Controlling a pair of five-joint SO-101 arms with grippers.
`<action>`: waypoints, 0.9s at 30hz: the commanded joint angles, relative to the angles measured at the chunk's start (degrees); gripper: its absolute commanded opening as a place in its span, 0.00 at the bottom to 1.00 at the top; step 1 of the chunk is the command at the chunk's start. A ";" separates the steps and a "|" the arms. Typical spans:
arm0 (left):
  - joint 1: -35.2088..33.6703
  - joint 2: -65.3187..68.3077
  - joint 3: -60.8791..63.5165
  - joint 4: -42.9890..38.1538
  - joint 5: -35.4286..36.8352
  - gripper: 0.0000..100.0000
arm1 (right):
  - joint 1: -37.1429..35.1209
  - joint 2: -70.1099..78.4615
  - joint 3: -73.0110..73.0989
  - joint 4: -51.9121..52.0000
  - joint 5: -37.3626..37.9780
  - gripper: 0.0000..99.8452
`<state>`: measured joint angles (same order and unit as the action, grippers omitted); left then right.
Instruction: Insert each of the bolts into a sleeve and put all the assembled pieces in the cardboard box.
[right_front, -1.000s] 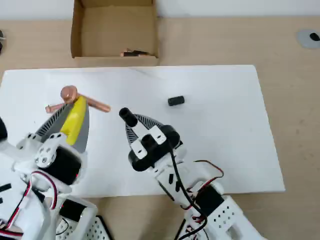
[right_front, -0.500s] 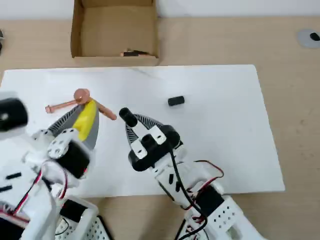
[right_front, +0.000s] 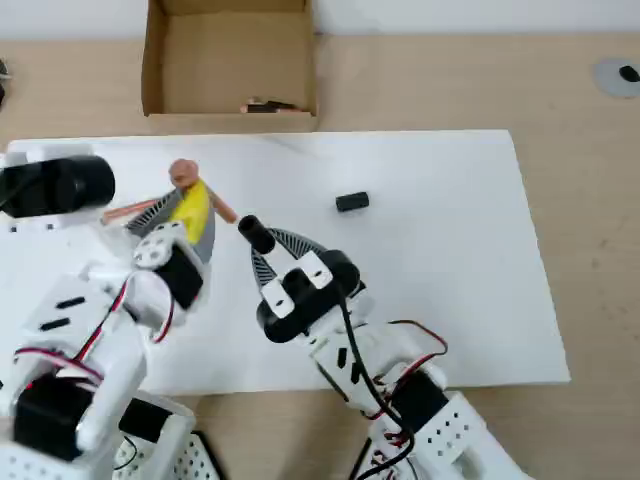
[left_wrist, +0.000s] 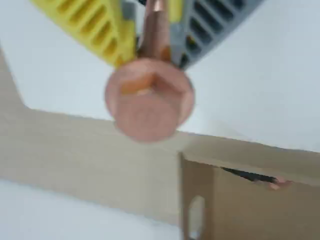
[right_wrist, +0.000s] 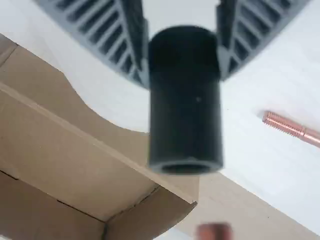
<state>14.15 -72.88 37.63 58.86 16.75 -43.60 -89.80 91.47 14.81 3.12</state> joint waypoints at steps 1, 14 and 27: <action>-1.76 0.13 2.46 -3.96 -0.44 0.01 | 0.66 -0.48 -2.51 -0.35 -0.26 0.01; -1.32 0.04 -0.09 -3.43 2.37 0.01 | 0.57 -0.48 -2.42 -0.35 -0.26 0.01; 2.64 -0.22 -5.01 1.14 5.10 0.01 | 0.57 -0.48 -2.15 -0.35 -0.26 0.01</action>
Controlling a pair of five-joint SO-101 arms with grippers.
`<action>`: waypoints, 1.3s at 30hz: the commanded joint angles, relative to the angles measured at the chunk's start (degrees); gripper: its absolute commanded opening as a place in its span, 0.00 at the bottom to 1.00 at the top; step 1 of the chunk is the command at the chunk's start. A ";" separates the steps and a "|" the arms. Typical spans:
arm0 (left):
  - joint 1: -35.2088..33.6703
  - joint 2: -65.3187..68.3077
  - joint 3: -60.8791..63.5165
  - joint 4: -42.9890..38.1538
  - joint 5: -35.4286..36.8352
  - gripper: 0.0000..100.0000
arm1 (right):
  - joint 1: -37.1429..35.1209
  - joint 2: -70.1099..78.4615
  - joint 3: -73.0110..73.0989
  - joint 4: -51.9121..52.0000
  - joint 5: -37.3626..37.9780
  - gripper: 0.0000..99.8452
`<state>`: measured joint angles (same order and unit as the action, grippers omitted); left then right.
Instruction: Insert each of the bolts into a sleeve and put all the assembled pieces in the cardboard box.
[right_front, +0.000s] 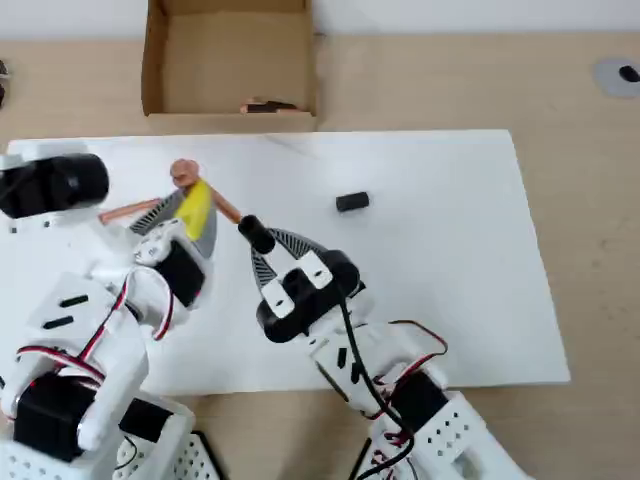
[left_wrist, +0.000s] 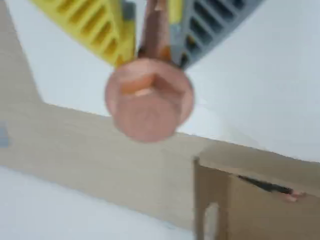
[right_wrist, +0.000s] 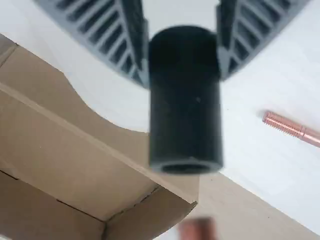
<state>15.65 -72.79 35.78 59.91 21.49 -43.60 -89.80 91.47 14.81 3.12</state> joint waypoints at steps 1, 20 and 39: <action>1.14 -0.31 -2.90 0.00 0.35 0.01 | 0.57 -0.48 -2.15 -0.35 -0.26 0.01; 1.32 -0.22 4.75 -3.25 0.09 0.01 | 0.57 -0.48 -2.51 -0.35 -0.26 0.01; 2.37 -0.13 4.48 -3.60 -0.97 0.01 | 0.40 -0.48 -2.51 -0.44 -0.09 0.01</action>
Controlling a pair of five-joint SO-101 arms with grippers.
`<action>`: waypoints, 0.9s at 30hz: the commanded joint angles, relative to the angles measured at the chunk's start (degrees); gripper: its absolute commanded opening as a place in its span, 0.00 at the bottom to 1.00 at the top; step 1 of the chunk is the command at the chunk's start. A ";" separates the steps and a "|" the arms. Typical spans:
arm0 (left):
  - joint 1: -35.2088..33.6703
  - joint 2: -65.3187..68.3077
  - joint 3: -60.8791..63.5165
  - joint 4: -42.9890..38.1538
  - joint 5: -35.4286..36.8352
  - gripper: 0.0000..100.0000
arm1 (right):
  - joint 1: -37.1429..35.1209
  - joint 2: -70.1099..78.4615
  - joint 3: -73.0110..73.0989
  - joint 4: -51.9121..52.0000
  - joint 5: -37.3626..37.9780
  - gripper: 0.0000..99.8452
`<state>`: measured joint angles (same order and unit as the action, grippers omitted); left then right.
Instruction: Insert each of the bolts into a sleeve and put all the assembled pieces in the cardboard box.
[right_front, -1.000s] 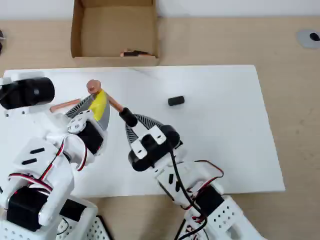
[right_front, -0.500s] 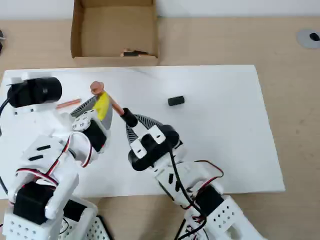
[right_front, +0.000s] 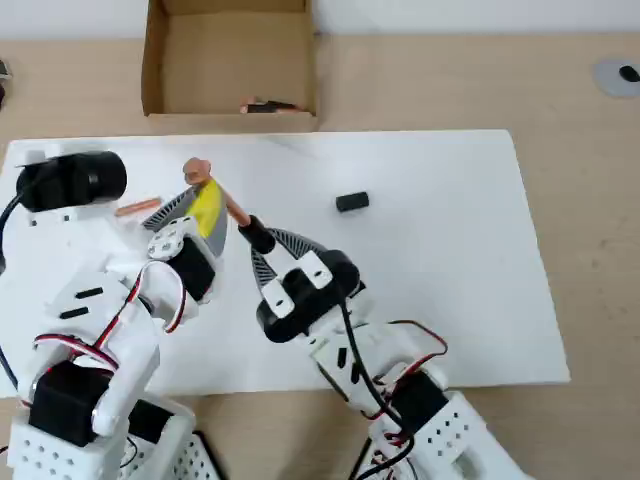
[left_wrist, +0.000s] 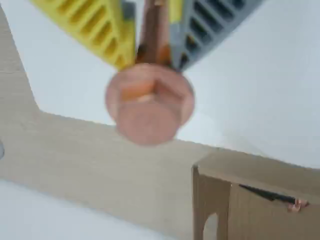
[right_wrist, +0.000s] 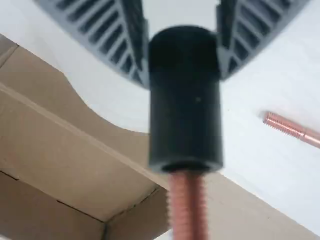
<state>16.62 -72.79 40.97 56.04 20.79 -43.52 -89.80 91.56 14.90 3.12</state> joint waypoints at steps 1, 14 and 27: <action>2.11 -0.13 -0.70 0.79 -0.26 0.01 | 0.40 -0.48 -2.59 -0.53 -0.09 0.01; 5.19 0.04 -0.70 3.52 -0.44 0.01 | 0.48 -0.48 -2.59 -0.53 -0.09 0.01; 12.31 0.04 -2.99 10.11 -5.63 0.01 | 0.48 -0.48 -2.59 -0.53 -0.09 0.01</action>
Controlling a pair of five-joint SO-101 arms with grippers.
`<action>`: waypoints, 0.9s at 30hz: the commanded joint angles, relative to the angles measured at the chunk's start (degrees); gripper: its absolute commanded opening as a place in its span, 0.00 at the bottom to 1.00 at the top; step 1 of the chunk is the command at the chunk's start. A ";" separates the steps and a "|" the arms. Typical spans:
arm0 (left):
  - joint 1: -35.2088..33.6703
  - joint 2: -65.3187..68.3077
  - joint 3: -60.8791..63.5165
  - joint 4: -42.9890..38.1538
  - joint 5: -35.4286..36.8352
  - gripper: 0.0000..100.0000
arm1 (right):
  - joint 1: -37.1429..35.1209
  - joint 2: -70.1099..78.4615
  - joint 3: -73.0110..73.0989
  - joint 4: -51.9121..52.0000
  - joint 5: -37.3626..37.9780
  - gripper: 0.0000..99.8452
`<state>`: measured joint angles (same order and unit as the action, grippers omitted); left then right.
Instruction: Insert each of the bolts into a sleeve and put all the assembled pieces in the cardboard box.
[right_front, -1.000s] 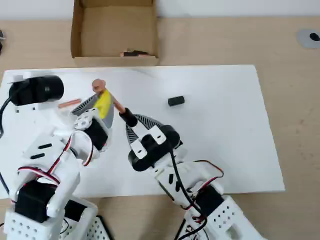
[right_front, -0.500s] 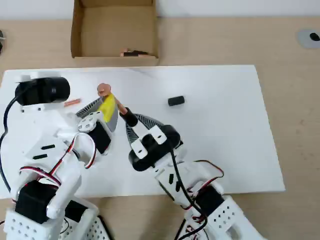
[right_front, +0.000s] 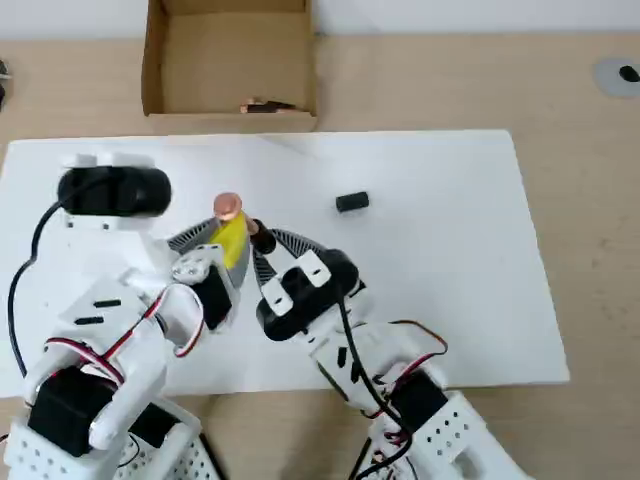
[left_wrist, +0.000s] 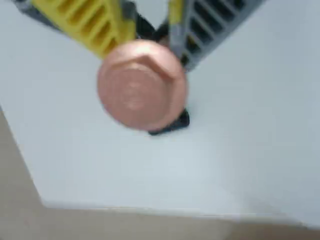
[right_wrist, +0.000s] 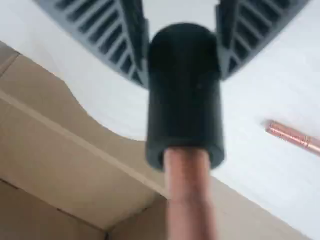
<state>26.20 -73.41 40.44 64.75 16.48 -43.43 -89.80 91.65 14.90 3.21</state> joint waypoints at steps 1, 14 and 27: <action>2.90 0.66 -2.99 2.11 -1.93 0.01 | 0.40 -0.48 -2.68 -0.53 -0.18 0.01; 2.81 0.66 -4.57 6.33 -4.66 0.01 | 0.48 -0.48 -4.44 -0.44 -0.18 0.01; -15.21 0.22 -11.87 9.05 -19.78 0.01 | 0.84 -0.40 -4.44 -0.53 5.27 0.01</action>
<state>15.91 -73.32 32.35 73.63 -2.33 -43.52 -89.80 91.30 14.90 6.55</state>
